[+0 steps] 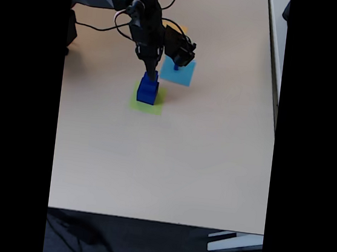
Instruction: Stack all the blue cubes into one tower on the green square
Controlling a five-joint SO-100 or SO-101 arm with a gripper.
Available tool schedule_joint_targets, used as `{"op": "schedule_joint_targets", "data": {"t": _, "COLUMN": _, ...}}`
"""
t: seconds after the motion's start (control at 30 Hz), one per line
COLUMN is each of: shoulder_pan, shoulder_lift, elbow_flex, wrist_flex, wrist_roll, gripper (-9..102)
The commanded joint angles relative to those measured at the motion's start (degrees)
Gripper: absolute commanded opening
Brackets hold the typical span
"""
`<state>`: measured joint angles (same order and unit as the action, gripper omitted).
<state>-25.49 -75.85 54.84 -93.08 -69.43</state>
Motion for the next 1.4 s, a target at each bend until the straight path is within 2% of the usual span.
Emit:
{"op": "schedule_joint_targets", "data": {"t": 0.0, "shoulder_pan": 2.3, "shoulder_lift": -6.9, "elbow_flex": -5.0, "wrist_flex": -1.3, "wrist_roll": 1.1, "gripper": 21}}
{"op": "schedule_joint_targets", "data": {"t": 0.17, "shoulder_pan": 5.4, "shoulder_lift": -9.7, "elbow_flex": -8.9, "wrist_flex": -2.4, "wrist_roll": 0.1, "gripper": 20}}
{"op": "schedule_joint_targets", "data": {"t": 0.37, "shoulder_pan": 15.5, "shoulder_lift": -6.4, "elbow_flex": -16.3, "wrist_flex": 1.0, "wrist_roll": -6.4, "gripper": 22}}
{"op": "schedule_joint_targets", "data": {"t": 0.5, "shoulder_pan": 21.3, "shoulder_lift": 0.1, "elbow_flex": -18.9, "wrist_flex": 5.2, "wrist_roll": -12.2, "gripper": 22}}
{"op": "schedule_joint_targets", "data": {"t": 0.67, "shoulder_pan": 26.4, "shoulder_lift": 15.6, "elbow_flex": -30.8, "wrist_flex": 11.1, "wrist_roll": -13.6, "gripper": 23}}
{"op": "schedule_joint_targets", "data": {"t": 0.77, "shoulder_pan": 28.6, "shoulder_lift": 20.7, "elbow_flex": -32.5, "wrist_flex": 14.3, "wrist_roll": -15.0, "gripper": 23}}
{"op": "schedule_joint_targets", "data": {"t": 0.93, "shoulder_pan": 30.2, "shoulder_lift": 22.0, "elbow_flex": -28.6, "wrist_flex": 16.4, "wrist_roll": -16.9, "gripper": 23}}
{"op": "schedule_joint_targets", "data": {"t": 1.07, "shoulder_pan": 29.7, "shoulder_lift": 20.6, "elbow_flex": -25.1, "wrist_flex": 13.5, "wrist_roll": -14.8, "gripper": 30}}
{"op": "schedule_joint_targets", "data": {"t": 1.13, "shoulder_pan": 28.8, "shoulder_lift": 20.1, "elbow_flex": -24.1, "wrist_flex": 11.5, "wrist_roll": -11.2, "gripper": 30}}
{"op": "schedule_joint_targets", "data": {"t": 1.37, "shoulder_pan": 25.1, "shoulder_lift": 21.6, "elbow_flex": -19.8, "wrist_flex": 10.5, "wrist_roll": -11.1, "gripper": 19}}
